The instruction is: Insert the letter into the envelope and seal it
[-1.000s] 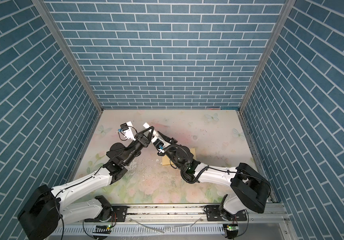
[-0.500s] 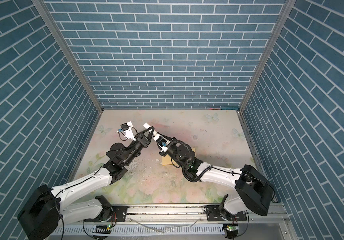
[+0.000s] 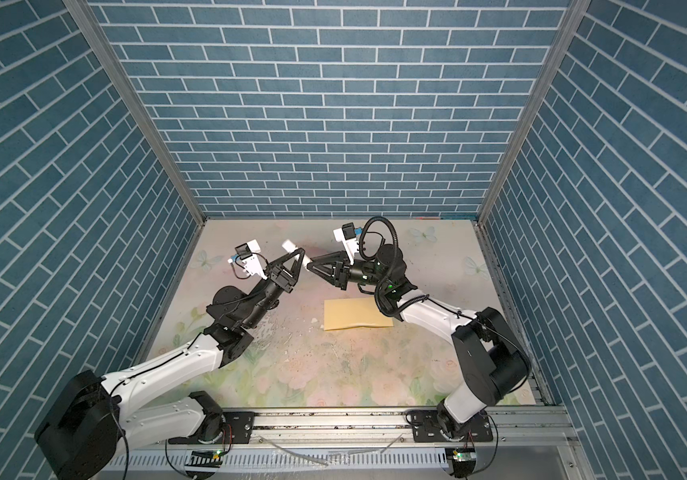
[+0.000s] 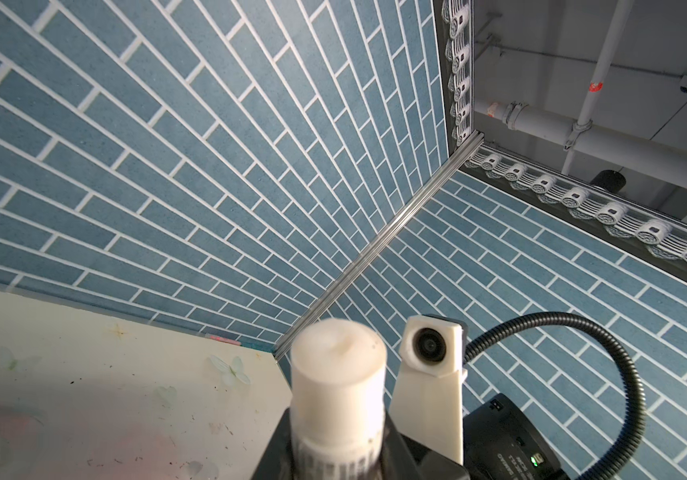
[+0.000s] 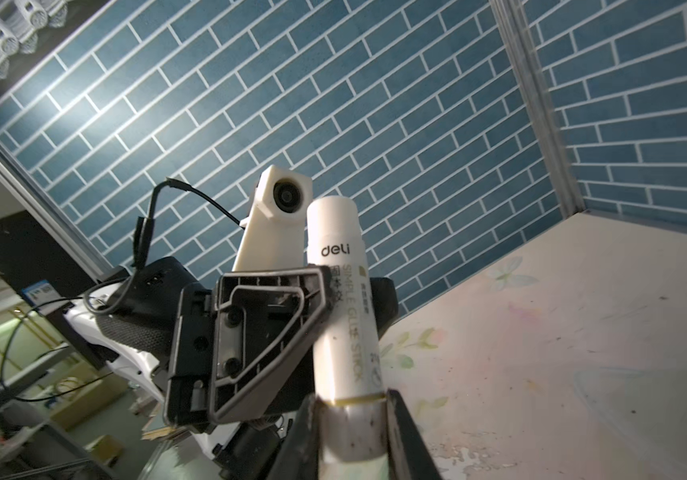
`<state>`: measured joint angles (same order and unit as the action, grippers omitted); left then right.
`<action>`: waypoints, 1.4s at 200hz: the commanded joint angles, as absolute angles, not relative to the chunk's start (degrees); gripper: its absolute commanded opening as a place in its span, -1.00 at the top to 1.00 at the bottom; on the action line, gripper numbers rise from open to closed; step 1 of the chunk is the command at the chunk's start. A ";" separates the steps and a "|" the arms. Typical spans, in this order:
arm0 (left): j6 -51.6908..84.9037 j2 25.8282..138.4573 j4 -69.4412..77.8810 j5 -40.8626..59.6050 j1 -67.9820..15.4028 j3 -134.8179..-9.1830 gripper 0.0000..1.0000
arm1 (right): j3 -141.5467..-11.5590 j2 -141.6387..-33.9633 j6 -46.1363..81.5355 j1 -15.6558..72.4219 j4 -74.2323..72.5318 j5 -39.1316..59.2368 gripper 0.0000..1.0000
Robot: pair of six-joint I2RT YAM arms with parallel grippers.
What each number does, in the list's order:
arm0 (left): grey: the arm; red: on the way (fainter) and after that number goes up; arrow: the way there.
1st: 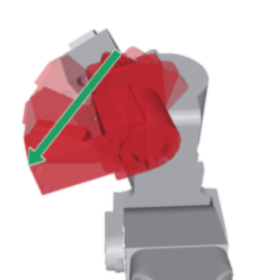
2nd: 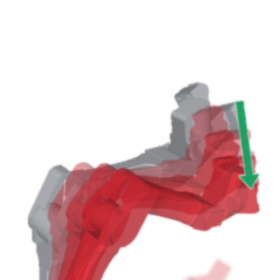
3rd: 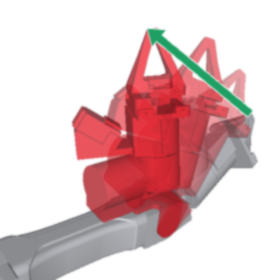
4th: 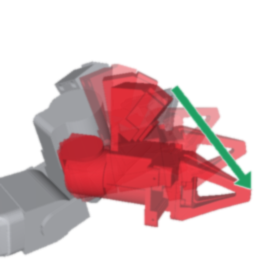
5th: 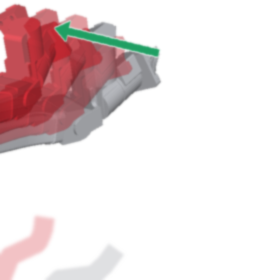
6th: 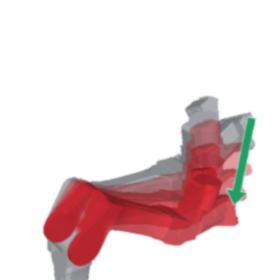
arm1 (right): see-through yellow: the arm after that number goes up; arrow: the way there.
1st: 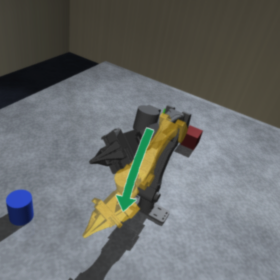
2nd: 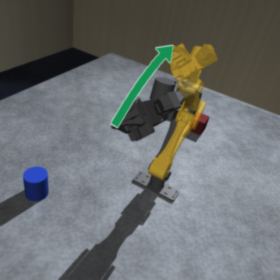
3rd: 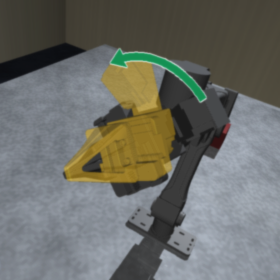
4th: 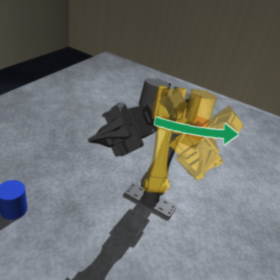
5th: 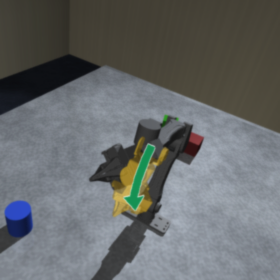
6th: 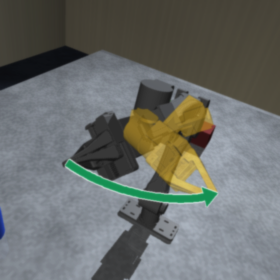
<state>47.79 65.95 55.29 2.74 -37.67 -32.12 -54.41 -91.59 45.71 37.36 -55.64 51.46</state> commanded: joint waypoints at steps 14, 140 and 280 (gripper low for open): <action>47.41 64.97 56.51 7.18 -38.85 -31.95 1.00 | -58.69 -93.30 59.75 36.30 -61.91 50.88 1.00; 49.02 63.91 53.31 2.64 -38.84 -32.16 1.00 | -38.78 -75.52 -18.66 53.49 -53.65 0.41 -0.40; 49.25 63.99 53.44 2.97 -38.80 -32.25 1.00 | -41.39 -82.17 -25.20 58.82 -63.28 -9.53 0.29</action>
<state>49.30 64.93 52.97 2.63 -38.65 -32.10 -39.38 -81.69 -23.03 58.57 -60.93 -7.75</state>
